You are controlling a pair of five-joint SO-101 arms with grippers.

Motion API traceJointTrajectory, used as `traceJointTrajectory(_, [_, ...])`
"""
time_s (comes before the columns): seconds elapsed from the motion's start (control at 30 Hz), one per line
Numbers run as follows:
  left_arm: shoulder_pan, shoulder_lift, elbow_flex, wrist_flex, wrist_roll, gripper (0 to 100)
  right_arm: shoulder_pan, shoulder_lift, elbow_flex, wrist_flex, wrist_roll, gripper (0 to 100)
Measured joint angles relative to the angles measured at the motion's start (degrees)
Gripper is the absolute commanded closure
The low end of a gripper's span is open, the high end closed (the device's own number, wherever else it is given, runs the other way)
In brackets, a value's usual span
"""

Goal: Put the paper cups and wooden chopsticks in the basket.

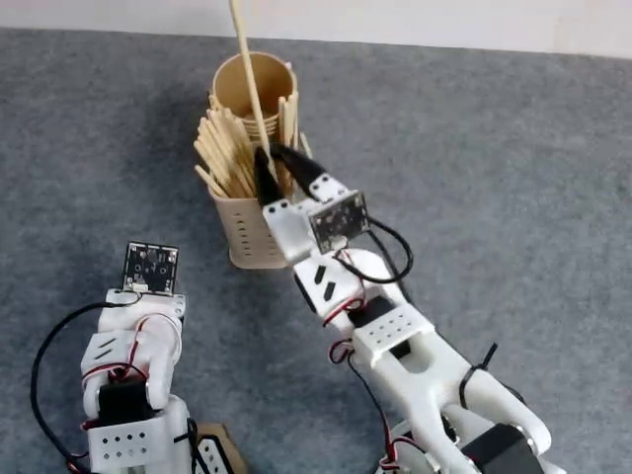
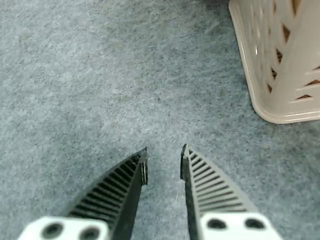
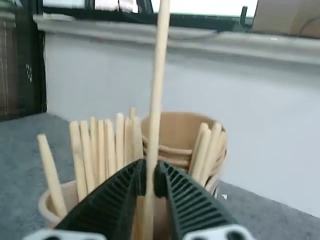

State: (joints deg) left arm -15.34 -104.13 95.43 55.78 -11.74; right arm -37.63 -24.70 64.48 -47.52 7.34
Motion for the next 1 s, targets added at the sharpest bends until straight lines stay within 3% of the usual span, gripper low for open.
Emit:
traceJointTrajectory(0.27, [0.0, 0.0, 0.4, 0.0, 0.0, 87, 0.1, -0.4, 0.2, 0.4, 0.0, 84.5])
traceJointTrajectory(0.37, [0.0, 0.0, 0.4, 0.0, 0.0, 87, 0.1, -5.5, -1.4, 6.9, -0.2, 87.0])
traceJointTrajectory(0.47, [0.0, 0.0, 0.4, 0.0, 0.0, 87, 0.1, -14.2, -5.6, 21.7, -6.0, 87.1])
traceJointTrajectory(0.6, [0.0, 0.0, 0.4, 0.0, 0.0, 87, 1.5, -22.8, -15.3, 52.0, -17.8, 87.0])
traceJointTrajectory(0.77, [0.0, 0.0, 0.4, 0.0, 0.0, 87, 7.1, -20.0, -26.9, 89.5, -20.7, 87.0])
traceJointTrajectory(0.87, [0.0, 0.0, 0.4, 0.0, 0.0, 87, 9.8, -14.2, -28.3, 100.5, -18.9, 87.0])
traceJointTrajectory(1.0, [0.0, 0.0, 0.4, 0.0, 0.0, 87, 10.3, -5.5, -28.7, 103.7, -14.9, 87.0])
